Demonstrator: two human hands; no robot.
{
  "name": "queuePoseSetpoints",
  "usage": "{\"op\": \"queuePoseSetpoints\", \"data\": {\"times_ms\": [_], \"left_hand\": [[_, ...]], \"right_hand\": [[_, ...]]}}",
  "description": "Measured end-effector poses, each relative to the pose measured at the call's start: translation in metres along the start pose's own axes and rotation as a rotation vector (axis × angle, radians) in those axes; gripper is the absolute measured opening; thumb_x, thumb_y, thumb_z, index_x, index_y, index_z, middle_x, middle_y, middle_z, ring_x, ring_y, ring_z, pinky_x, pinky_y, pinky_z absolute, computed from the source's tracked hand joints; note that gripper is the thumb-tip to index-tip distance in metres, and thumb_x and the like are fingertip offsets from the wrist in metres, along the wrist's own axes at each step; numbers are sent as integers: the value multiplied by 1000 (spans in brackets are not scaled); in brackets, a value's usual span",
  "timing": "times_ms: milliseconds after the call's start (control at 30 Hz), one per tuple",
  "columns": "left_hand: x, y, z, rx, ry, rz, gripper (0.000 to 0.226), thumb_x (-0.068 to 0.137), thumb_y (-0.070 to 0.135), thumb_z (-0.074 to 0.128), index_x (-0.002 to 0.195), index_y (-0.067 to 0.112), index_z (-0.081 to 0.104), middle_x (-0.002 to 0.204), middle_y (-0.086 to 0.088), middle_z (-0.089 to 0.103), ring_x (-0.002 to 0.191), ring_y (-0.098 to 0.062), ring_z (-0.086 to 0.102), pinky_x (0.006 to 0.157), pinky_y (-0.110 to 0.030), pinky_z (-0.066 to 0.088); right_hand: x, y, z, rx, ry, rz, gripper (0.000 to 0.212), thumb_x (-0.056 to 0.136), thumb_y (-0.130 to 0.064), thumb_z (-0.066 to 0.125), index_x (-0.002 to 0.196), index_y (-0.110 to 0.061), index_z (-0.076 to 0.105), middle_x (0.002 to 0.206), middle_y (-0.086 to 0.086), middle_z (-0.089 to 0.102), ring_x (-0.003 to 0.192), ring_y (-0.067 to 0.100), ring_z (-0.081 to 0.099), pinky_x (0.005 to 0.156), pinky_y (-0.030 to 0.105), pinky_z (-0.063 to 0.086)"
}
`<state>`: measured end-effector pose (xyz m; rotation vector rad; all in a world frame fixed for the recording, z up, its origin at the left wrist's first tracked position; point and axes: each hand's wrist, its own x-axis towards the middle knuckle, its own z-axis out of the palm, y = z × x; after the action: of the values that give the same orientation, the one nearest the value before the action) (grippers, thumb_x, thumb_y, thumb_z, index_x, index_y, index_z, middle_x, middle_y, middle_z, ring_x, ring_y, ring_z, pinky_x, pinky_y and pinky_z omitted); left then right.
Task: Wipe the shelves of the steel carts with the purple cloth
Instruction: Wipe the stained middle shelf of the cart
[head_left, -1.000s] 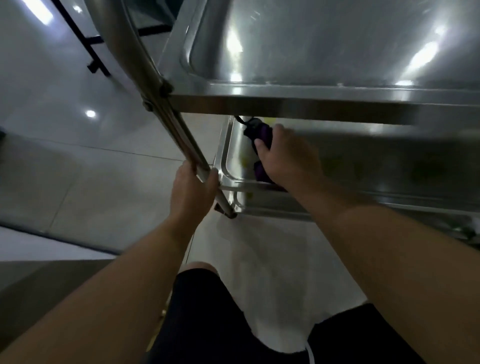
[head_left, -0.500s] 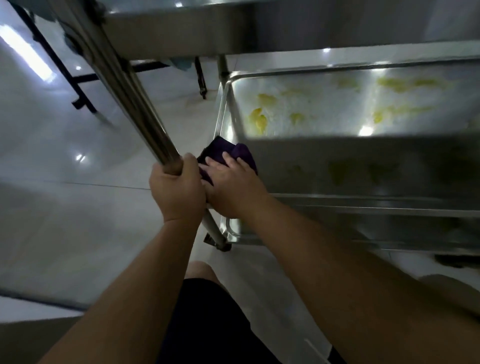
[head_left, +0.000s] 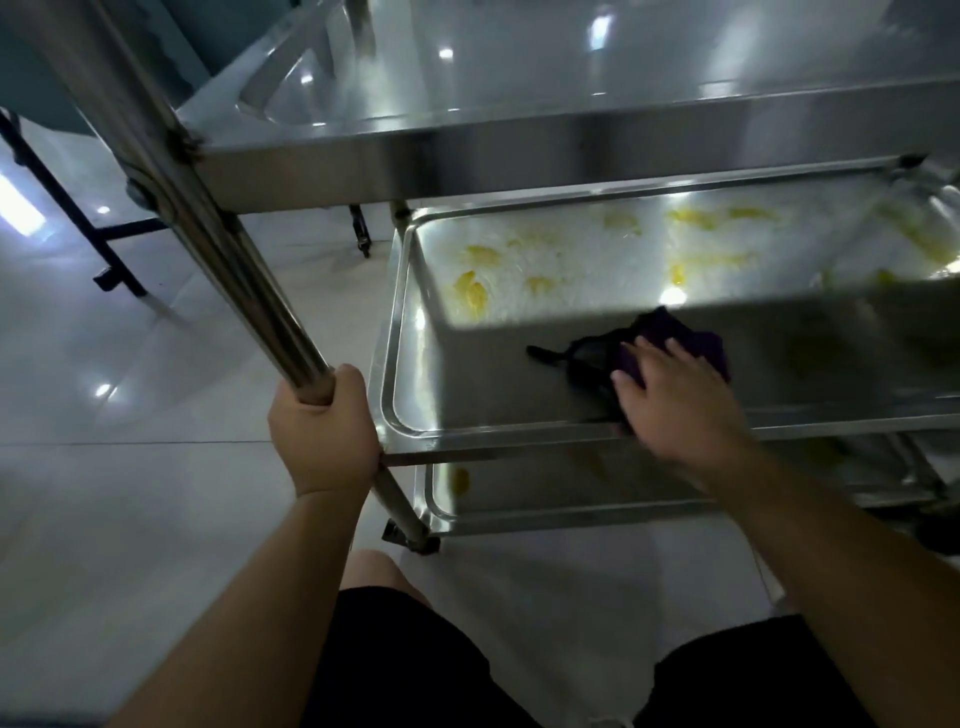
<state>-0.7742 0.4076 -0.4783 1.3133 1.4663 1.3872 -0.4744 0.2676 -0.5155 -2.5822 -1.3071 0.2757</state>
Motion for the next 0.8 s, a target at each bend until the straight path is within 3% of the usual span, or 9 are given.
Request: {"op": "queuePoseSetpoints", "data": {"times_ms": [100,233,400,533,600,667,800], "left_hand": [[1,-2,1,-23,17,1,27,80,30,62,78,6,50,75,-29,55,60,-26,54,57,-56,52],[1,-4,3,-43,51,3,21,79,28,62,69,24,44,69,-23,45,59,-27,48,54,-56,48],[1,-6,6,-19,74,29,20,79,29,61,71,19,45,72,-27,51,61,-29,52,58,-57,51],[1,-7,6,-30,70,112,20,80,30,63,68,29,47,62,3,51,59,-18,51,56,-41,48],[1,-7,6,-35,52,141,20,81,30,62,68,30,47,61,6,50,57,-14,50,54,-36,46],[2,-9,4,-16,49,139,20,83,29,63,69,28,48,62,2,52,58,-18,52,54,-39,47],[5,-12,4,-6,30,104,23,84,24,62,72,16,44,74,-31,50,64,-49,54,57,-59,50]], "right_hand": [[-5,26,-10,11,17,149,63,105,-56,25,161,-28,32,170,0,30,157,28,22,127,51,15],[2,-19,1,-12,-33,167,66,103,-55,21,163,-28,26,172,-6,21,158,30,15,127,54,10],[15,-145,37,-37,-96,-144,68,102,-54,28,164,-26,26,173,-6,19,159,29,12,127,52,7],[9,-224,60,58,-169,-416,64,104,-51,33,164,-31,28,172,-7,24,159,24,12,127,49,2],[8,-230,62,80,-172,-447,62,104,-51,34,163,-32,29,171,-8,27,159,23,13,127,47,2],[8,-218,59,78,-169,-448,63,103,-53,33,162,-34,31,170,-9,28,159,20,14,128,45,3],[20,-148,39,36,-124,-317,64,102,-57,31,161,-32,33,170,-11,28,158,18,18,128,44,9]]}}
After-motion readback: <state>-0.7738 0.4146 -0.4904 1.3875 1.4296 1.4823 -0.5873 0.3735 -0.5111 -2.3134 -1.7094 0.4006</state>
